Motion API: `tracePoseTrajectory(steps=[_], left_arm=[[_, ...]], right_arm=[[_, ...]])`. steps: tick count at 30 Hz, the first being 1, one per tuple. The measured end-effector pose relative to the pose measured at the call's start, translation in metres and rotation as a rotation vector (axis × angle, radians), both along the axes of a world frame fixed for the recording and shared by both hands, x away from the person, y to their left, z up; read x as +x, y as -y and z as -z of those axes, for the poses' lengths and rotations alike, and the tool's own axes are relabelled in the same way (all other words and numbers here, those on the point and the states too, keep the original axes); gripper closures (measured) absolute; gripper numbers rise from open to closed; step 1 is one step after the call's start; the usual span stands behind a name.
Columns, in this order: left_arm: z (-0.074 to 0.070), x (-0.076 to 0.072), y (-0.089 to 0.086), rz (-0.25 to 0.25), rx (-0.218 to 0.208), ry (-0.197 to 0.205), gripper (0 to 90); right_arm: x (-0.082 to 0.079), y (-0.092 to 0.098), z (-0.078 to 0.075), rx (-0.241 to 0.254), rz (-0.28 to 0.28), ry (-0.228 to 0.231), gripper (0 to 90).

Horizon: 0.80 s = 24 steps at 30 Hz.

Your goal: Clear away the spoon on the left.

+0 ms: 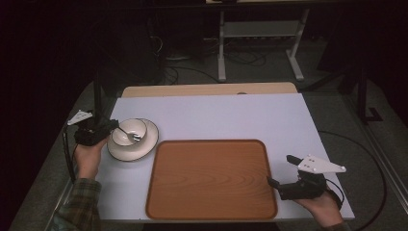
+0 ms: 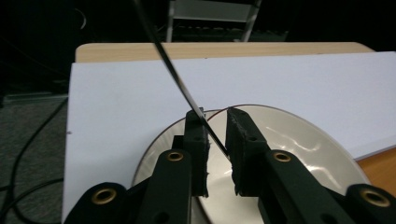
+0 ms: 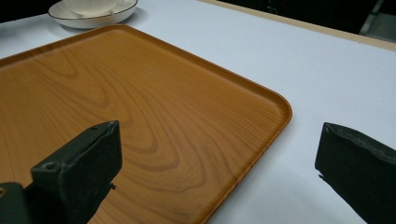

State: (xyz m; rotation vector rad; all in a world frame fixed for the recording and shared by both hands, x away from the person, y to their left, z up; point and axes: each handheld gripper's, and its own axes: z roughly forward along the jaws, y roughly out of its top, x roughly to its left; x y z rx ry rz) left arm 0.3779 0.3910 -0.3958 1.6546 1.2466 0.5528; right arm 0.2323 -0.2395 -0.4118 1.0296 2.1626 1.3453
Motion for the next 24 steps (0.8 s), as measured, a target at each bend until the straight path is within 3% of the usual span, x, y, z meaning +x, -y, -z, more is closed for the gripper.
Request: tracePoseTrajectory(steps=[13,14,15,24], left_arm=[[-0.012,-0.002,0.008,0.074,-0.062,0.015,88.3],[-0.014,-0.003,0.008,0.073,-0.067,0.022,88.3],[-0.016,-0.004,0.009,0.065,-0.045,0.034,88.9],[-0.018,-0.006,0.006,0.055,-0.051,0.054,89.0]], right_arm=[[0.0,0.0,0.0,-0.001,-0.001,0.0,0.0],[0.0,0.0,0.0,-0.001,-0.001,0.0,0.0],[0.0,0.0,0.0,0.0,-0.001,0.0,0.0],[0.0,0.0,0.0,-0.001,0.0,-0.001,0.0]])
